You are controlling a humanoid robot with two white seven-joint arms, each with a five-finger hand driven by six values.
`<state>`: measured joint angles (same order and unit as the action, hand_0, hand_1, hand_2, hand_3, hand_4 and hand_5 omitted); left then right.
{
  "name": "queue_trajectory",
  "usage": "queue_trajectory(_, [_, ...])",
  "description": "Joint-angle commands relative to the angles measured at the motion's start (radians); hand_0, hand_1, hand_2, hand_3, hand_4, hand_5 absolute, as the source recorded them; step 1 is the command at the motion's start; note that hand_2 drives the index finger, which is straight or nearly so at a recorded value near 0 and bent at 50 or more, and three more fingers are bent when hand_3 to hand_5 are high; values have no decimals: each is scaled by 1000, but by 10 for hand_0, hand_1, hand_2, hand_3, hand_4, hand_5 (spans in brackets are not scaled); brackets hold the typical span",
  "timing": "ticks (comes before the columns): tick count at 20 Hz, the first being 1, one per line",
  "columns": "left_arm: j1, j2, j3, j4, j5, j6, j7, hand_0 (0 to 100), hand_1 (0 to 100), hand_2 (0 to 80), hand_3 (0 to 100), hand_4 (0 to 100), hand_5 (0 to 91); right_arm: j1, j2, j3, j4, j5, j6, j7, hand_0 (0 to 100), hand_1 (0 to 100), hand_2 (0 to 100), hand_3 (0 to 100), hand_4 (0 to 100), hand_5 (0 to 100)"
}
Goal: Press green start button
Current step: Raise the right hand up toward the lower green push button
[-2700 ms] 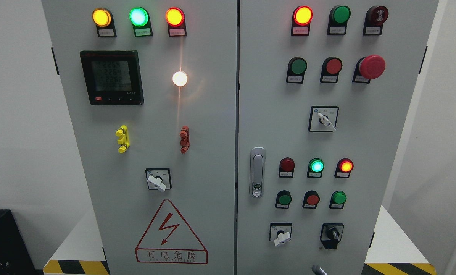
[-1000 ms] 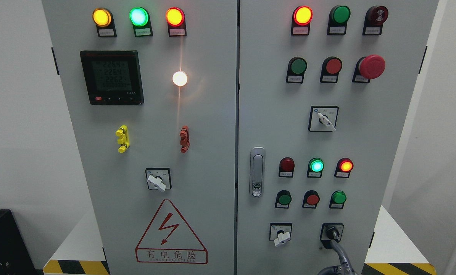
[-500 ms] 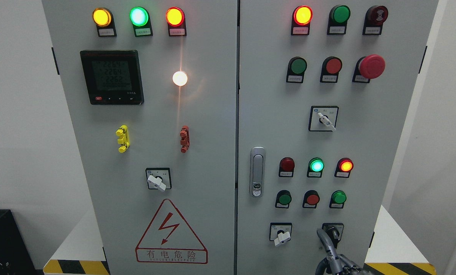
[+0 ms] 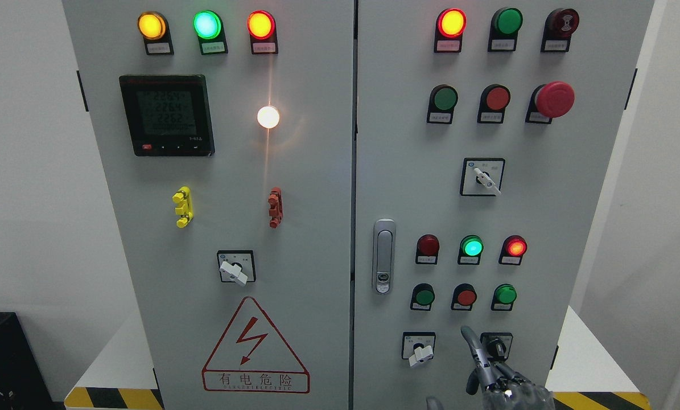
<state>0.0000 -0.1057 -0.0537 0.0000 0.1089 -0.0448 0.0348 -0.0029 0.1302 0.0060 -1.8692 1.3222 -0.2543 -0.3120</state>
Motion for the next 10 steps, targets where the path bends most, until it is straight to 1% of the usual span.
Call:
queue_trajectory(1, [-23, 0, 0, -28, 0, 0, 1, 120, 556, 0, 0, 0, 0, -66, 3, 31, 116, 32, 10, 5, 368, 311, 0, 770, 774, 886])
queue_trajectory(10, [-23, 0, 0, -28, 0, 0, 1, 120, 556, 0, 0, 0, 0, -123, 5, 42, 166, 43, 26, 13, 366, 308, 0, 757, 780, 904])
